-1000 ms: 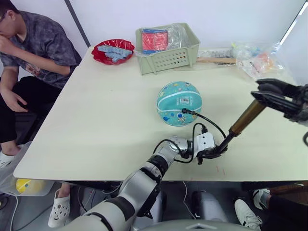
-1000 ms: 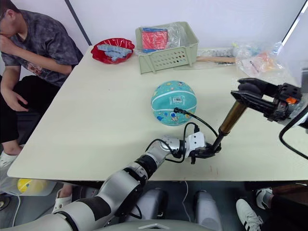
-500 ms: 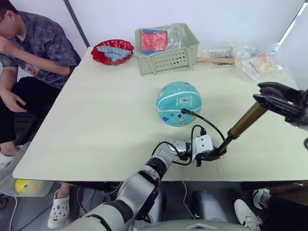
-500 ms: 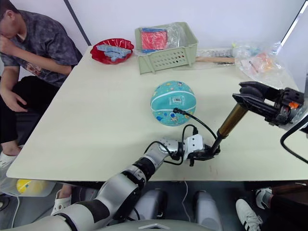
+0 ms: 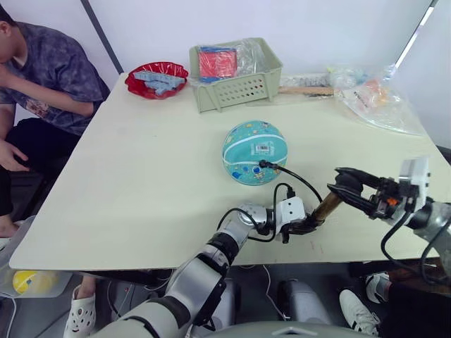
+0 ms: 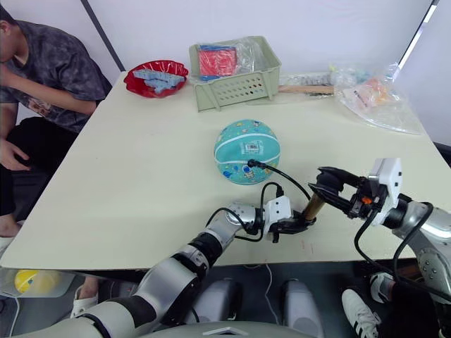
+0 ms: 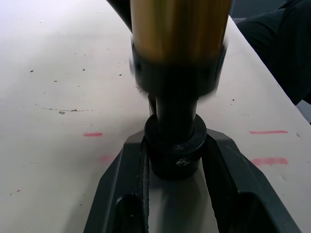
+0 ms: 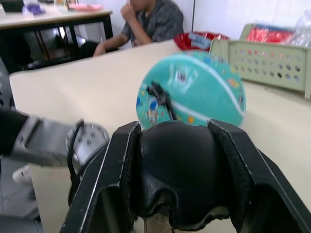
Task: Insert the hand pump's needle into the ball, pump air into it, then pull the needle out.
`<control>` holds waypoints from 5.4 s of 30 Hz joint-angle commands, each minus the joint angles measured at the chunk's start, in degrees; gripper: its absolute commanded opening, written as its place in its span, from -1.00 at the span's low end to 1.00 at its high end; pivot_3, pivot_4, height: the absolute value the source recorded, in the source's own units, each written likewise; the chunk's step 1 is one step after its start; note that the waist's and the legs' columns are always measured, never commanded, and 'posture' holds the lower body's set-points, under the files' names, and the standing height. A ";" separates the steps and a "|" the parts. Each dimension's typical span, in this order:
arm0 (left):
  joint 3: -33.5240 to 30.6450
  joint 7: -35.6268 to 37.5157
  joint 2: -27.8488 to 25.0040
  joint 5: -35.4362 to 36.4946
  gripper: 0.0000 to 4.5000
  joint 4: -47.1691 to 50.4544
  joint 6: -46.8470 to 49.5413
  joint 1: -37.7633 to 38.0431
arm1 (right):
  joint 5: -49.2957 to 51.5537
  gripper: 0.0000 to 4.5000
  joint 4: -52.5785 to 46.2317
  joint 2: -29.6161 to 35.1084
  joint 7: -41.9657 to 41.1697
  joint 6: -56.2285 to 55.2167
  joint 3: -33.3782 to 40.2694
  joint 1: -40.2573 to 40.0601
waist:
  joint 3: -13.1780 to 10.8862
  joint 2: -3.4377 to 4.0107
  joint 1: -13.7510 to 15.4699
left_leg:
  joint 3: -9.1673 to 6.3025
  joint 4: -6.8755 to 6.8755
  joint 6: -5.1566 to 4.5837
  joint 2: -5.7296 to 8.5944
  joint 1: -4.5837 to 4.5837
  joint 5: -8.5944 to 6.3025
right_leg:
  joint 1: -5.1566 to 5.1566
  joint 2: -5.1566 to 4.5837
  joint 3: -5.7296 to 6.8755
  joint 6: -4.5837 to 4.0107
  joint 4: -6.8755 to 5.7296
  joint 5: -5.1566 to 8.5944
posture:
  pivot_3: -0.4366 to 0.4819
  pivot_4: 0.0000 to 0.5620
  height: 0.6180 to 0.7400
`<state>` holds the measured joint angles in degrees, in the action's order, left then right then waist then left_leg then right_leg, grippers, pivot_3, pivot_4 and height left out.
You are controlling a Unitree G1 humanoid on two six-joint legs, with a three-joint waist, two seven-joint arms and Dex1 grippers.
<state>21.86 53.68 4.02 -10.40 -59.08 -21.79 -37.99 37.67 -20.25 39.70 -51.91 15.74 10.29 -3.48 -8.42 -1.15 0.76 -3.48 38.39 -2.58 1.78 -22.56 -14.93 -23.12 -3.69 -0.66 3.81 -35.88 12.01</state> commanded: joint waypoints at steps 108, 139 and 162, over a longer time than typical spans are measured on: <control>2.83 4.17 -4.31 1.11 -0.52 3.77 2.59 4.91 | 14.09 -0.23 -2.26 16.82 -6.27 21.29 8.26 15.41 | -0.19 0.33 0.09 | 0.12 0.00 0.00 0.08 -0.26 0.00 | -0.21 -0.28 -0.09 -0.02 0.00 -0.03 | -0.05 -0.47 0.96; 2.78 3.63 -3.62 0.82 -0.52 2.48 2.26 4.17 | 7.21 -0.26 -3.96 7.73 -3.15 12.61 4.91 8.95 | -0.03 0.22 0.24 | 0.03 0.02 0.00 0.11 -0.10 0.00 | -0.04 -0.20 -0.02 -0.02 0.00 -0.02 | -0.05 -0.47 0.96; 2.91 3.19 -3.11 0.51 -0.52 0.85 1.03 3.79 | 24.60 -0.26 -2.92 19.73 -0.80 28.96 16.78 23.69 | -0.17 0.36 0.28 | 0.05 0.01 0.00 0.16 -0.29 0.00 | -0.16 -0.34 -0.02 -0.01 0.02 -0.02 | -0.05 -0.47 0.96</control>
<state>23.02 56.63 1.44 -7.36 -55.63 -21.88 -35.56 62.73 -22.45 59.13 -53.20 46.16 24.56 19.57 -8.58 -0.78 1.05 -3.43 38.40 -2.57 1.94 -22.86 -14.93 -23.30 -4.04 -0.69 3.80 -35.86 11.99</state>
